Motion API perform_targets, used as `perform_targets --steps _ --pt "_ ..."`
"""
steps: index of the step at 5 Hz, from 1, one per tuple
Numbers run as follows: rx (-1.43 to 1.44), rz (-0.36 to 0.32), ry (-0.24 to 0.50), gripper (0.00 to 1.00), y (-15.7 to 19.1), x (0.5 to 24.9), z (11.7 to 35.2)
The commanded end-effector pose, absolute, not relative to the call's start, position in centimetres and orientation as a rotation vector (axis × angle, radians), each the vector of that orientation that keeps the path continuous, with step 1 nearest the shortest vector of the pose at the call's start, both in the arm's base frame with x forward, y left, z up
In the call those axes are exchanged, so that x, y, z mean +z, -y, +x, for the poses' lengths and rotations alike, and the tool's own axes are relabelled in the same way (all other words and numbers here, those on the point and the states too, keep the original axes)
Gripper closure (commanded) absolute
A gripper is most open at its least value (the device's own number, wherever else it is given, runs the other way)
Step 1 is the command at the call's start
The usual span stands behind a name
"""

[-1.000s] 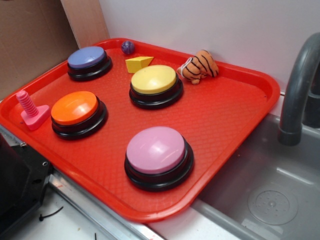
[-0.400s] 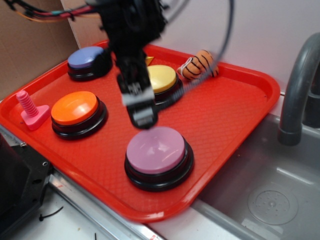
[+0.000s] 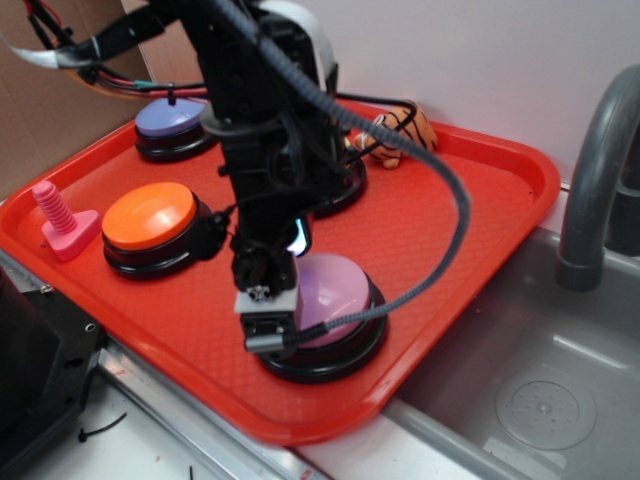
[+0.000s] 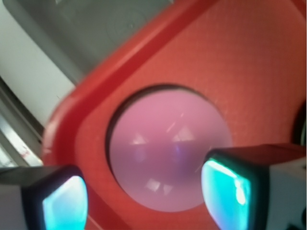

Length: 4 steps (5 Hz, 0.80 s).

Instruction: Push the pink button.

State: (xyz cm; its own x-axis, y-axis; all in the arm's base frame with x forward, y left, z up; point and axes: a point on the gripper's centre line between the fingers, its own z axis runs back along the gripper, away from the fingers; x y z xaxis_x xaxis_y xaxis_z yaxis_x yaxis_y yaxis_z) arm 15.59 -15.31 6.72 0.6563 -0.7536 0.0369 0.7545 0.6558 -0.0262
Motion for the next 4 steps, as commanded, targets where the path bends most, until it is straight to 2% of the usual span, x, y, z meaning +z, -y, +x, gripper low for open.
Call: perform_targets --steps 1,2,3,4 --pt "-0.842 -0.062 0.044 0.0 15.6 3.7 16.1" --pt "-0.85 -0.056 0.022 0.0 16.1 4.1 16.2" --pt "-0.844 -0.026 0.018 0.0 16.2 6.2 16.5" --pt "-0.819 -0.005 0.001 0.0 15.8 9.5 16.7"
